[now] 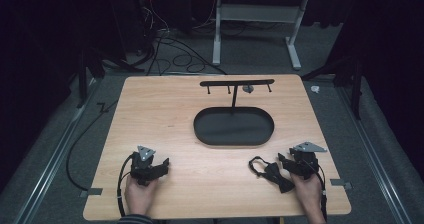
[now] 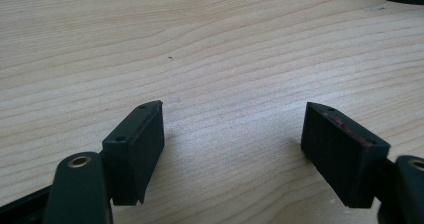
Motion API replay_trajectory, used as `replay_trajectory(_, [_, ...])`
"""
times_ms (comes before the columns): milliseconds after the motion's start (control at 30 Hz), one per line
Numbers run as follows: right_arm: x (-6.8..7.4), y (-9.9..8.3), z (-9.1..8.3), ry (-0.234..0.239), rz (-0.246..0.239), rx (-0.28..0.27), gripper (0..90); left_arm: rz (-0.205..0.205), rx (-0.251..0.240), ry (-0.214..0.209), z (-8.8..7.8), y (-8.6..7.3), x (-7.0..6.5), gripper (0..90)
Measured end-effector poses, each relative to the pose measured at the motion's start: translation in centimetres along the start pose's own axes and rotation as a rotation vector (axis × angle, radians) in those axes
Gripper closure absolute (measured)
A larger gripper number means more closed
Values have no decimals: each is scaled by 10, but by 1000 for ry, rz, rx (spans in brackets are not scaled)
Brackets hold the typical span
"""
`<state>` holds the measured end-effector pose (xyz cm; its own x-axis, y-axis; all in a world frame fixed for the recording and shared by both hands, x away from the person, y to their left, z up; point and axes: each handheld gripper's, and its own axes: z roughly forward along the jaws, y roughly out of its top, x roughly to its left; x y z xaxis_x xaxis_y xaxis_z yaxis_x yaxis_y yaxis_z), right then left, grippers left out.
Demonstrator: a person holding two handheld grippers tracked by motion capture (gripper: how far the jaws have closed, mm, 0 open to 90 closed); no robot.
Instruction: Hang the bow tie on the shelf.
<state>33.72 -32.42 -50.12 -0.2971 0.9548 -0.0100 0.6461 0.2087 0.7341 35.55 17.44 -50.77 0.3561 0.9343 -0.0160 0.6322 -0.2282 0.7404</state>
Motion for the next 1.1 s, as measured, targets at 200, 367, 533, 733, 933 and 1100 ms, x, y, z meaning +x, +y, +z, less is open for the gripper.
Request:
replay_trajectory(200, [0, 0, 0, 1, -2, 0, 479, 0, 1, 0, 0, 0, 0, 256])
replay_trajectory(367, [0, 0, 0, 2, -2, 1, 477, 0, 1, 0, 0, 0, 0, 257])
replay_trajectory(533, [0, 0, 0, -2, -4, -1, 477, 1, 1, 1, 0, 0, 0, 256])
replay_trajectory(733, [0, 0, 0, -1, -4, 0, 476, 1, 1, 0, 0, 0, 0, 256])
replay_trajectory(933, [0, 0, 0, 6, -4, 0, 478, 1, 2, 0, 0, 0, 0, 255])
replay_trajectory(1100, [1, -1, -1, 15, -11, 1, 498, 1, 2, 0, 0, 0, 0, 255])
